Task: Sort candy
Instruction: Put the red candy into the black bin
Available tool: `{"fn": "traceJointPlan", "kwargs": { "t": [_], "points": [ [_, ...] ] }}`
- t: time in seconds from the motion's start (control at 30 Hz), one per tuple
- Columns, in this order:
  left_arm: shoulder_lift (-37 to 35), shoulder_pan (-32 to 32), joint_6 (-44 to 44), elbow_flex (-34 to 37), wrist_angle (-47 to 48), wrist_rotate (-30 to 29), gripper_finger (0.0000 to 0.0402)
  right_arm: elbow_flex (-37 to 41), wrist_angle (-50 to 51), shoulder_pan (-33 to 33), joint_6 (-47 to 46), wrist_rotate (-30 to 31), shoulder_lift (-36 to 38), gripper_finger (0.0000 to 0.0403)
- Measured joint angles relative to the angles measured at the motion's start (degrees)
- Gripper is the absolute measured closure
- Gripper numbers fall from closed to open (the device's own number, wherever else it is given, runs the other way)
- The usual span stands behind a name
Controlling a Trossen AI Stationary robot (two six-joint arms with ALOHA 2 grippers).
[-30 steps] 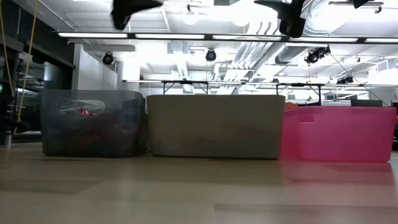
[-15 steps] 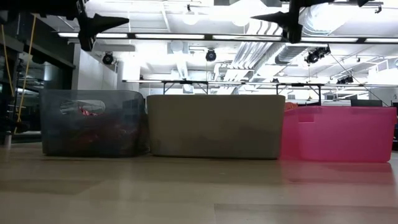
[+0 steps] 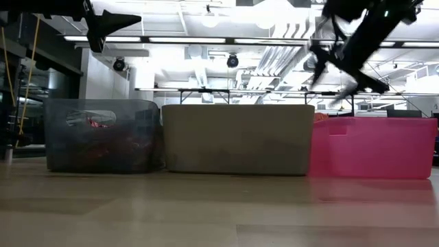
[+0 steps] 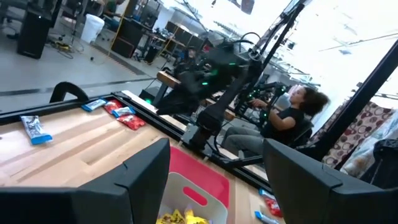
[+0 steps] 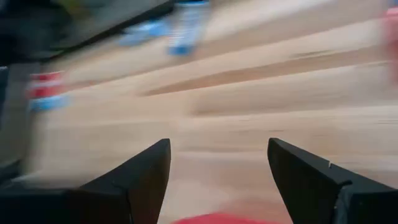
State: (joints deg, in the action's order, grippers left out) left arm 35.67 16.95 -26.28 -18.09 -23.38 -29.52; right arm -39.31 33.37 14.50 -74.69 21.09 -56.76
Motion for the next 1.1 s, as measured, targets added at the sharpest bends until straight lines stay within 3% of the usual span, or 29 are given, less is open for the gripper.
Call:
{"fn": "traceJointPlan", "kwargs": {
  "t": [0.17,0.47,0.7,0.93,1.03,1.1],
  "points": [
    [0.0,0.0,0.0,0.0,0.0,-1.4,0.0158,0.0,10.1,13.4,6.2,-2.9,-4.1,0.0139],
    [0.0,0.0,-2.3,0.0,0.0,-6.3,0.0158,0.0,7.5,29.1,24.4,-2.0,-20.8,0.0139],
    [0.0,0.0,-3.7,0.0,0.0,-6.3,0.0158,-0.2,4.0,32.5,31.0,2.5,-31.5,0.0139],
    [0.0,0.0,-5.2,0.0,0.0,-6.3,0.0158,-0.2,-1.5,33.0,34.5,2.1,-32.7,0.0140],
    [0.0,0.0,-5.1,0.0,0.0,-6.3,0.0158,-0.2,-1.2,33.6,35.6,0.4,-32.7,0.0161],
    [0.0,0.0,-5.2,0.0,0.0,-6.3,0.0158,-0.2,-1.0,33.5,36.1,-0.1,-32.8,0.0198]
  ]
}}
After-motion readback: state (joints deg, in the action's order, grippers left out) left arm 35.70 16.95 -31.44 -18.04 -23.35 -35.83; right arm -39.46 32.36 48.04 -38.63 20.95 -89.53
